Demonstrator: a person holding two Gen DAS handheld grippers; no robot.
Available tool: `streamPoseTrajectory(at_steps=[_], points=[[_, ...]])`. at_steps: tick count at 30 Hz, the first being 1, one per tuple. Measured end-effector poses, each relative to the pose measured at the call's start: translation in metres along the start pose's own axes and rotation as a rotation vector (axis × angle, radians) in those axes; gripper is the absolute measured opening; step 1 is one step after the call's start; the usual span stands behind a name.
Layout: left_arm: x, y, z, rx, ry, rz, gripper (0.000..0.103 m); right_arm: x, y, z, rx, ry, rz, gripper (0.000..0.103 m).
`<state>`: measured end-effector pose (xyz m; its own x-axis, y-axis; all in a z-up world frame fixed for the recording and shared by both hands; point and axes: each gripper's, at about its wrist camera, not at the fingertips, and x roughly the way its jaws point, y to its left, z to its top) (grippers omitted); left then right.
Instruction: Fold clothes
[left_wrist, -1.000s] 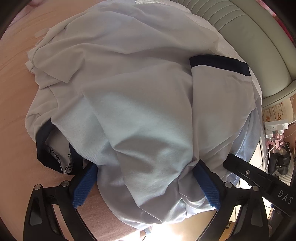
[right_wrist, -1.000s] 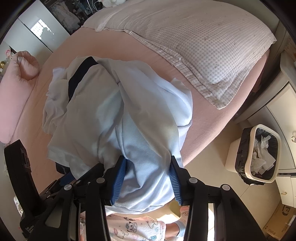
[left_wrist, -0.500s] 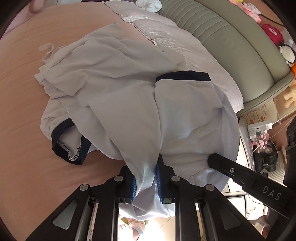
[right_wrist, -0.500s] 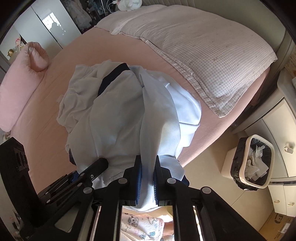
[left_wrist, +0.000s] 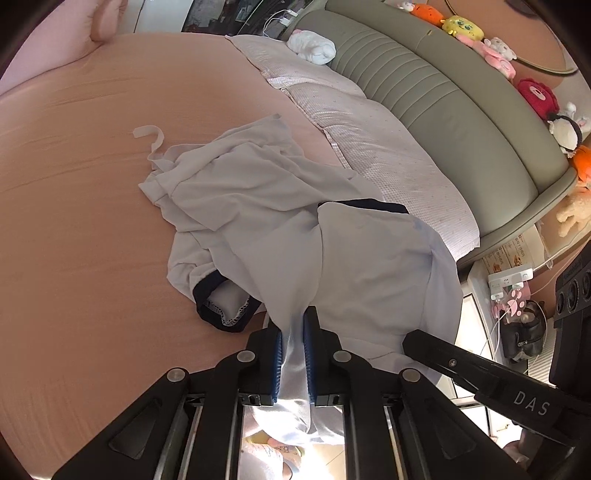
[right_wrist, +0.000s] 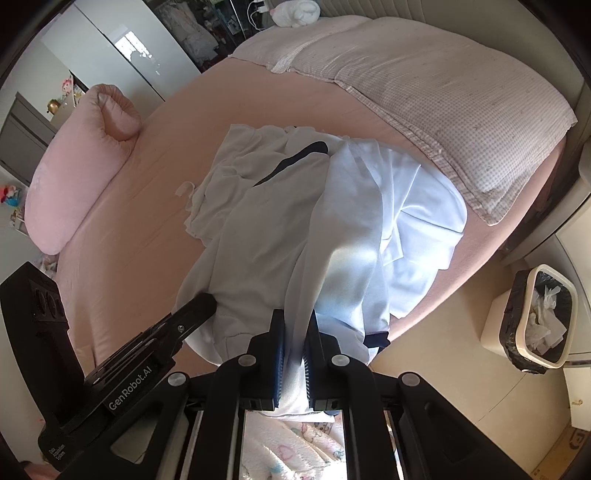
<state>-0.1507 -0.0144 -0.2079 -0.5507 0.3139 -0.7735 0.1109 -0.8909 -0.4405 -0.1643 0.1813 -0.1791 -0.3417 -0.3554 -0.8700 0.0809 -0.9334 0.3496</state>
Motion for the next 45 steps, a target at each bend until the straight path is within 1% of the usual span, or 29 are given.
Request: streamPoseTrajectory(at_steps=[2,6,8,11,13,15,17,21,24,29,31,32,33,35,37,38,39,40,41,42,43,44,45], points=[[-0.011,0.003,0.0,0.019,-0.032,0.024,0.007,-0.002,0.012,-0.002,-0.015,-0.005,0.011,0.007],[-0.033,0.008,-0.002,0.077,-0.087,0.071,0.006,0.007,0.032,-0.008,-0.042,0.016,-0.038,0.007],[-0.044,0.016,-0.006,0.078,-0.087,0.096,0.006,0.01,0.044,-0.012,-0.047,0.022,-0.036,0.007],[-0.058,0.035,-0.01,0.039,-0.068,0.111,0.006,0.013,0.062,-0.02,-0.066,0.039,-0.052,0.007],[-0.066,0.05,-0.011,0.003,-0.05,0.091,0.007,0.014,0.073,-0.024,-0.077,0.048,-0.076,0.007],[-0.072,0.065,-0.012,-0.023,-0.037,0.029,0.007,0.016,0.084,-0.027,-0.09,0.054,-0.09,0.007],[-0.075,0.076,-0.012,-0.042,-0.02,-0.004,0.008,0.017,0.095,-0.028,-0.111,0.059,-0.099,0.007],[-0.073,0.085,-0.015,-0.05,0.019,-0.013,0.01,0.014,0.116,-0.028,-0.137,0.069,-0.106,0.007],[-0.065,0.082,-0.018,-0.028,0.063,-0.007,0.011,0.01,0.126,-0.026,-0.128,0.084,-0.046,0.007],[-0.059,0.077,-0.024,-0.018,0.137,-0.033,0.014,0.004,0.131,-0.026,-0.116,0.064,-0.086,0.007],[-0.058,0.073,-0.025,0.0,0.144,-0.029,0.021,0.0,0.131,-0.028,-0.108,0.058,-0.096,0.007],[-0.057,0.07,-0.025,0.013,0.138,-0.025,0.032,-0.003,0.127,-0.028,-0.104,0.057,-0.092,0.007],[-0.057,0.067,-0.024,0.012,0.125,-0.027,0.052,-0.007,0.123,-0.028,-0.101,0.053,-0.092,0.007],[-0.058,0.061,-0.023,-0.005,0.095,-0.038,0.075,-0.013,0.111,-0.025,-0.088,0.045,-0.091,0.007],[-0.058,0.058,-0.023,-0.051,0.068,-0.109,0.076,-0.018,0.102,-0.026,-0.09,0.055,-0.073,0.008],[-0.057,0.056,-0.023,-0.082,0.056,-0.147,0.076,-0.018,0.095,-0.025,-0.088,0.055,-0.067,0.013],[-0.057,0.053,-0.023,-0.099,0.042,-0.159,0.076,-0.017,0.088,-0.024,-0.084,0.054,-0.061,0.027],[-0.056,0.05,-0.024,-0.105,0.026,-0.156,0.076,-0.02,0.082,-0.024,-0.084,0.044,-0.058,0.035],[-0.055,0.047,-0.024,-0.112,0.01,-0.153,0.076,-0.023,0.076,-0.024,-0.086,0.029,-0.06,0.047],[-0.055,0.043,-0.025,-0.118,-0.006,-0.15,0.076,-0.025,0.07,-0.024,-0.09,0.013,-0.063,0.051],[-0.053,0.039,-0.025,-0.113,-0.011,-0.133,0.076,-0.027,0.065,-0.023,-0.094,0.013,-0.067,0.052],[-0.051,0.034,-0.025,-0.098,-0.008,-0.109,0.076,-0.028,0.061,-0.023,-0.098,0.014,-0.07,0.054],[-0.05,0.028,-0.025,-0.08,-0.002,-0.085,0.076,-0.029,0.054,-0.021,-0.089,0.02,-0.069,0.058]])
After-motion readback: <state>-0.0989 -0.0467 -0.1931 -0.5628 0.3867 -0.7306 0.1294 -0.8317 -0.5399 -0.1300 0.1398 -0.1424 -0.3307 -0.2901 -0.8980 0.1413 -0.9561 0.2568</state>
